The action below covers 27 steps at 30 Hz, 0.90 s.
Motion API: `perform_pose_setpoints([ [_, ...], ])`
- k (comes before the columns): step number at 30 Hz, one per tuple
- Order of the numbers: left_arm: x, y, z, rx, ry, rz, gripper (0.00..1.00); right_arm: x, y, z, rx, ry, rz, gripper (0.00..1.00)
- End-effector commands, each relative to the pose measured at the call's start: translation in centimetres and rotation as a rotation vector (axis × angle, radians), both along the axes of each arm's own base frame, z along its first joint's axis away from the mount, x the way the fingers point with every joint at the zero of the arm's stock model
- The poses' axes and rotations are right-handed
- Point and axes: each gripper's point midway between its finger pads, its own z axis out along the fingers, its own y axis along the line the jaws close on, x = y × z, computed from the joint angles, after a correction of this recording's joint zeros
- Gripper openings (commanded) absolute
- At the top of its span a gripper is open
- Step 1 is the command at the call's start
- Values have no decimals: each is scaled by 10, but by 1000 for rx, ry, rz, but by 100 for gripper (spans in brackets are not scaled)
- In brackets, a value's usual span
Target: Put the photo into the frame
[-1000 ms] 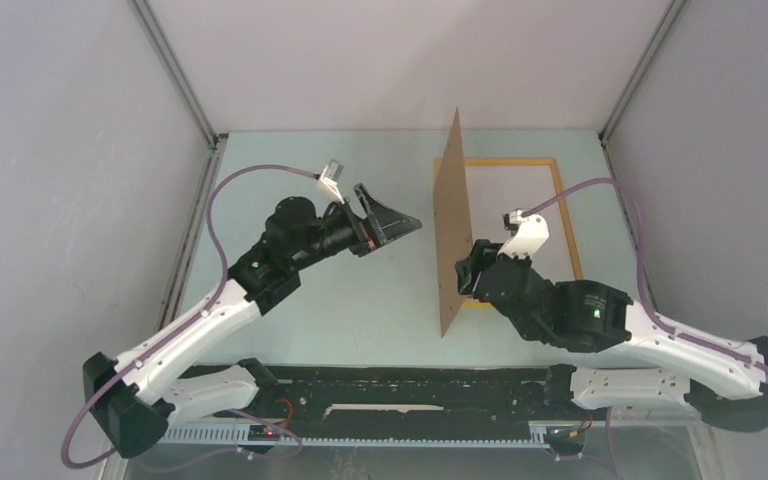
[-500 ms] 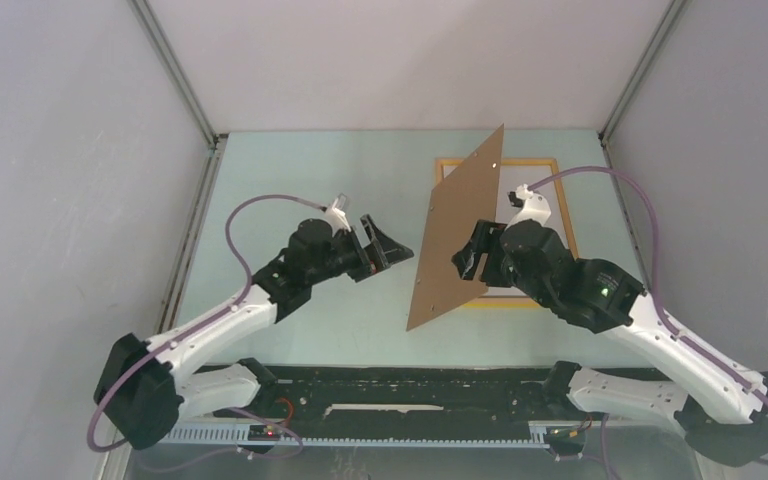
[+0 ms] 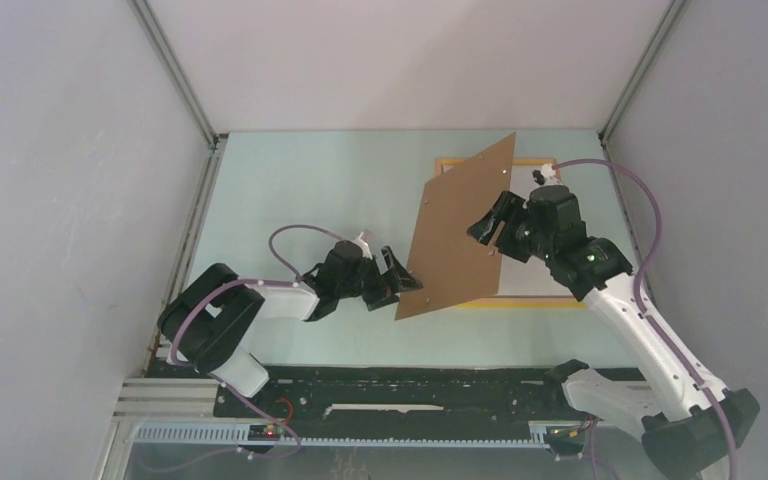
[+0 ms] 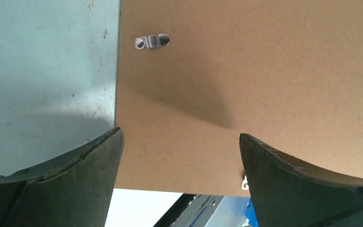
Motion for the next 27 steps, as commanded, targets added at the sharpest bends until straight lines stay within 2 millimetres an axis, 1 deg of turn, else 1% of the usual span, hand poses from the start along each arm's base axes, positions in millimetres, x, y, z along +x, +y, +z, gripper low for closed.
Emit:
perform_pose_setpoints([
  [1, 4, -12, 19, -100, -69, -13, 100, 22, 8, 20, 107, -79, 84, 72],
  [5, 3, -10, 12, -82, -65, -16, 99, 39, -6, 9, 105, -69, 79, 66],
  [7, 4, -11, 10, -77, -64, -20, 99, 45, -6, 4, 122, -80, 107, 57],
  [8, 4, -11, 8, -75, -63, -19, 99, 51, -6, 5, 140, -103, 120, 53],
  [11, 4, -12, 5, -74, -56, -20, 100, 58, -5, -1, 196, -99, 140, 45],
  [12, 5, -12, 4, -73, -56, -20, 100, 60, -5, -2, 198, -106, 144, 44],
  [13, 5, -12, 3, -72, -53, -19, 100, 62, -4, -3, 195, -118, 151, 43],
  [16, 4, -11, 0, -71, -51, -18, 100, 65, -5, 2, 166, -188, 173, 34],
  [18, 5, -10, 0, -67, -58, -15, 100, 66, -7, 5, 131, -239, 194, 32],
  [20, 5, -8, 0, -62, -68, -12, 100, 65, -10, 6, 80, -276, 218, 21],
  [21, 5, -7, 1, -61, -74, -12, 100, 66, -15, 5, 57, -280, 198, 18],
  [23, 4, -6, 3, -55, -81, -11, 100, 65, -19, 5, 47, -277, 182, 17],
  [27, 5, -4, 11, -57, -102, -11, 100, 61, -16, 5, 84, -252, 189, 17],
])
